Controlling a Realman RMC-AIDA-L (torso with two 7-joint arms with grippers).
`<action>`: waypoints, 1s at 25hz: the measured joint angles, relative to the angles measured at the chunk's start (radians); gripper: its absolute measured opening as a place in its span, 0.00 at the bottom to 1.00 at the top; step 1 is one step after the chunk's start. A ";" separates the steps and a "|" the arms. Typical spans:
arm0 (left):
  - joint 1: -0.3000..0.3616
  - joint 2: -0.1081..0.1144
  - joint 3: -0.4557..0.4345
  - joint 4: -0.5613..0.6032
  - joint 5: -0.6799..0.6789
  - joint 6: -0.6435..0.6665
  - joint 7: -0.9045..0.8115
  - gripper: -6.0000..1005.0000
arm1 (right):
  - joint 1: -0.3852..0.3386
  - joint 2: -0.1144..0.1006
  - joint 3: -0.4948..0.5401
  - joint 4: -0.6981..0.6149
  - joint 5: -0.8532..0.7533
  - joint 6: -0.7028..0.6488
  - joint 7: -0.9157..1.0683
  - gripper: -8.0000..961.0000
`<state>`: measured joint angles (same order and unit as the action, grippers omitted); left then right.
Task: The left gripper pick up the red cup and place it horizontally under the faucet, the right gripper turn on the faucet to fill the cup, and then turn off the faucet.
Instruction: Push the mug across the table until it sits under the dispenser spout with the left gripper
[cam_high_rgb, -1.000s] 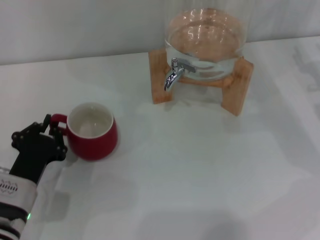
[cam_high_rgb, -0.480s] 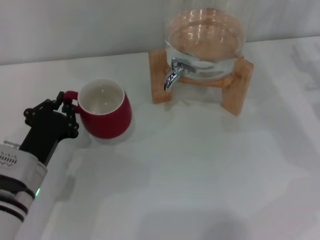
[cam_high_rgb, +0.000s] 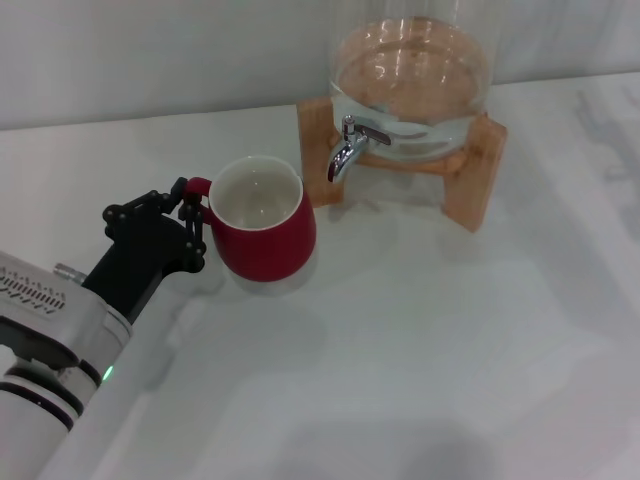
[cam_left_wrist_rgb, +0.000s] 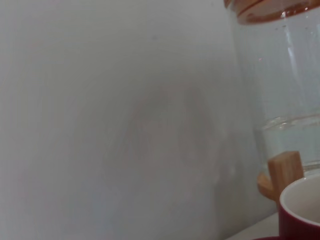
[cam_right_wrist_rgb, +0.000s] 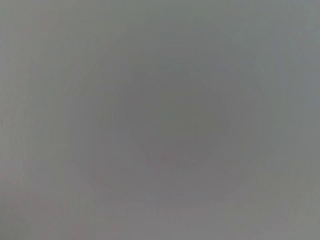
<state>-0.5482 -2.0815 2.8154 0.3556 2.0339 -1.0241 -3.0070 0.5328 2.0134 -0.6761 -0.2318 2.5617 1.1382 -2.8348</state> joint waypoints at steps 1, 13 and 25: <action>0.000 0.000 0.000 0.001 0.003 0.000 0.000 0.10 | 0.000 0.000 0.000 0.000 0.000 0.000 0.000 0.71; 0.005 -0.001 0.015 0.017 0.022 0.037 -0.003 0.10 | -0.001 0.001 -0.012 0.008 0.000 0.005 0.000 0.71; -0.012 0.000 0.007 0.010 0.015 0.095 -0.004 0.10 | -0.001 0.002 -0.044 0.009 0.000 0.011 0.001 0.71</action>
<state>-0.5598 -2.0816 2.8220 0.3656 2.0485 -0.9289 -3.0110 0.5314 2.0150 -0.7201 -0.2223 2.5618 1.1488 -2.8336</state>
